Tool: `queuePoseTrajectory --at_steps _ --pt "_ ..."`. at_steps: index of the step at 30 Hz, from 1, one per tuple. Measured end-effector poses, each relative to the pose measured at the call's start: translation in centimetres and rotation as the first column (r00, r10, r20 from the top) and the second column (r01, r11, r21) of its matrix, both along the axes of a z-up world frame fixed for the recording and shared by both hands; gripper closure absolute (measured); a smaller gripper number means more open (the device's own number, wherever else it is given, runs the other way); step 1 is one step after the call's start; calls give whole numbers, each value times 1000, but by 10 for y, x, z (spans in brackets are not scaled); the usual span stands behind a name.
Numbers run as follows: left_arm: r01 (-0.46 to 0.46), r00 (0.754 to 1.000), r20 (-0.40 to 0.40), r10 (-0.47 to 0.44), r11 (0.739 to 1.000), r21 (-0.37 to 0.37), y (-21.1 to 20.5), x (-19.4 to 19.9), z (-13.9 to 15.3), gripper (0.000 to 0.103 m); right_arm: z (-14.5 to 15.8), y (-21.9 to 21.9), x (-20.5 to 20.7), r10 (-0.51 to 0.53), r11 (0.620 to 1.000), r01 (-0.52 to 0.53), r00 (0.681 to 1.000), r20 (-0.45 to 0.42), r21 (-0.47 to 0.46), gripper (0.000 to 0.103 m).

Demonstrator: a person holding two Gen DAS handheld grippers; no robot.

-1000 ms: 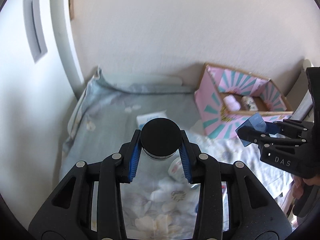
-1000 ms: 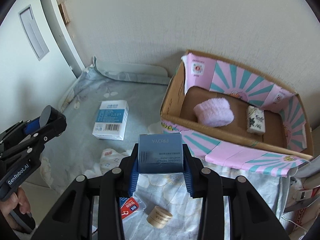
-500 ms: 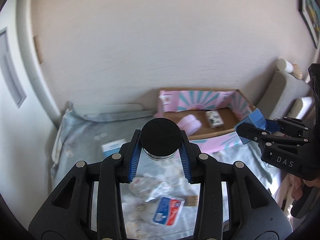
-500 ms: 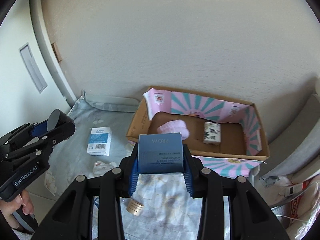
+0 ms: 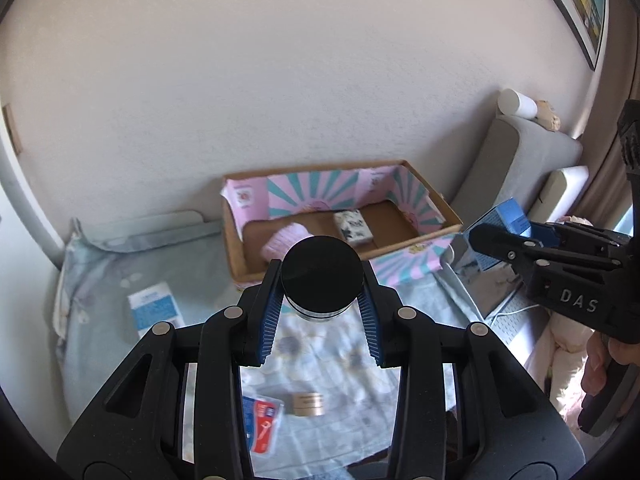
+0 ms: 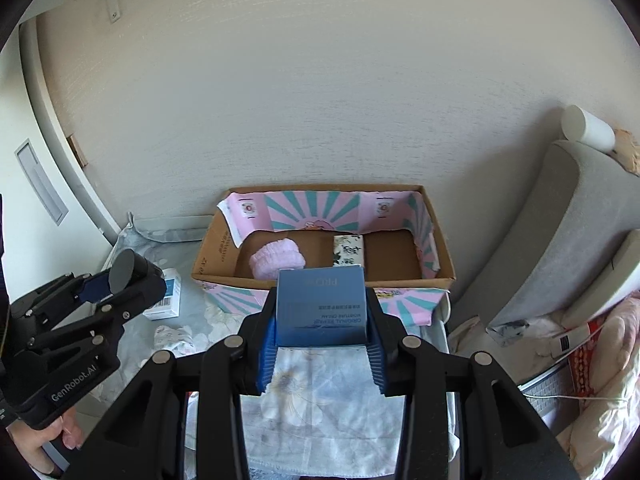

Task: Organize objects
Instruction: 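Lift the black jar and blue box and carry them over the cardboard box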

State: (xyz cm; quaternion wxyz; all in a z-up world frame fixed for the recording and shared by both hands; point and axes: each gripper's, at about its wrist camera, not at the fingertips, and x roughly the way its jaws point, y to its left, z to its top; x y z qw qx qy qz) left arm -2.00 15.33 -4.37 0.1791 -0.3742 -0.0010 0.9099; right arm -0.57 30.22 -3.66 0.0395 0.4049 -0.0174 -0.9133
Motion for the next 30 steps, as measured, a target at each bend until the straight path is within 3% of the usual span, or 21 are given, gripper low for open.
queuePoseTrajectory --at_steps 15,30 --pt "5 1000 -1 -5 1000 -12 13 1 8 70 -3 18 9 -20 1000 20 1000 2 -19 68" --pt "20 999 27 -19 1000 -23 11 -48 15 70 5 27 -31 -42 999 42 999 1 -32 68"
